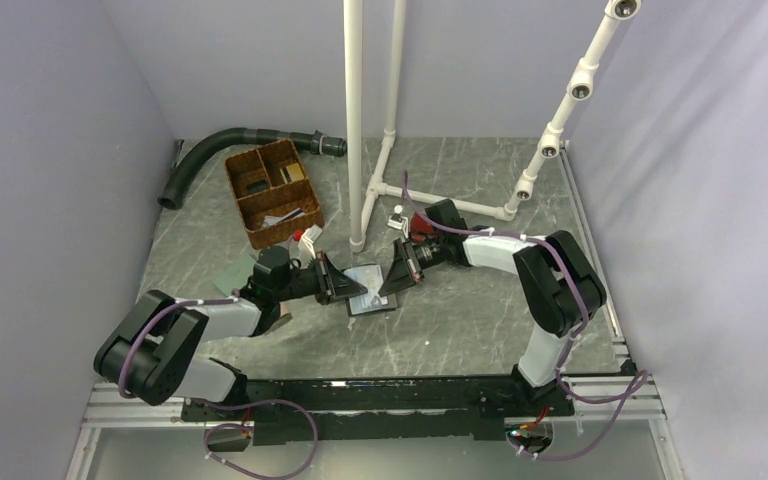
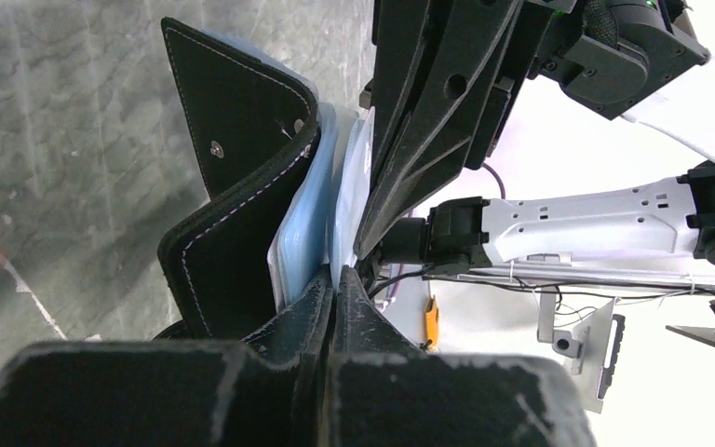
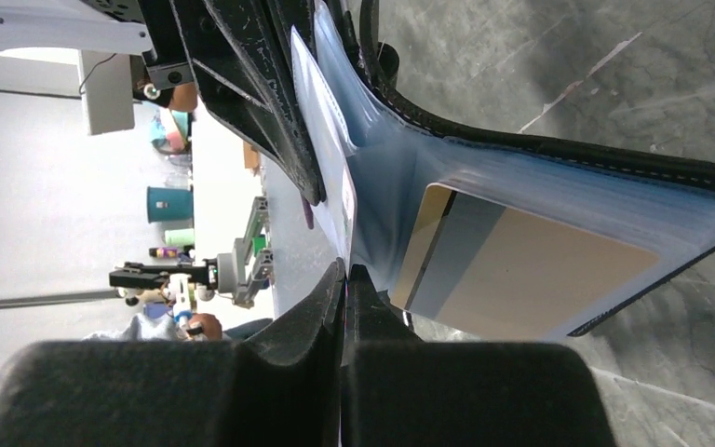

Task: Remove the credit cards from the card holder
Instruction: Remove the credit card from the card holder.

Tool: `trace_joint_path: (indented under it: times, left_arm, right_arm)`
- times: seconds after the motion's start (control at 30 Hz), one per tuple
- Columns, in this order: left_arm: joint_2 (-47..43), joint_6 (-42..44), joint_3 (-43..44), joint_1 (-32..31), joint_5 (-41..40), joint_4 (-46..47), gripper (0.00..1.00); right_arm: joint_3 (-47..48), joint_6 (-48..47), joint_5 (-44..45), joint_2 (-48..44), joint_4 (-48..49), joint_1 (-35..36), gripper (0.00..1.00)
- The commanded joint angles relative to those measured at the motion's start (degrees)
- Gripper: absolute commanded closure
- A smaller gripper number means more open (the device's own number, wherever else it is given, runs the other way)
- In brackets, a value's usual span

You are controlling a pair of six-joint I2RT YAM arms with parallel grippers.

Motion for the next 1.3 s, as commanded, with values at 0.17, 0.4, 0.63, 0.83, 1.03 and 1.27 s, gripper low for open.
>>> trace_joint_path:
  times: [0.17,0.4,0.63,0.83,1.03,1.27]
  left_arm:
    - [5.6,1.7,-2.2,4.3,3.5,3.6,0.96]
    - [10.4,3.2,-2.4,6.4,5.2,2.8,0.96]
    - [5.0,10.0,1.7,7.6,0.1,-19.6,0.87]
    - [-9.3,18.2,8.3,7.6,-10.2,-49.0,0.55]
    - [-19.3,18.8,9.5,7.6,-18.2,-59.5,0.50]
    - [-31.0,11.5,8.8,7.6,-26.9,-62.8,0.01]
  right_arm:
    - [-1.9,-8.0,4.1,5.0,-4.5,-1.7,1.00]
    - [-1.8,-10.8,5.4,5.7,-6.4,-1.7,1.00]
    - [-1.3,-17.6,5.8,1.1,-10.9,-2.1,1.00]
    - [-0.3,-25.5,0.2,0.3,-14.4,-2.2,1.00]
    - [1.2,-31.0,-4.2,-0.5,-18.4,-2.2,1.00]
    - [2.7,-37.3,-7.6,-1.7,-23.7,-2.2,1.00]
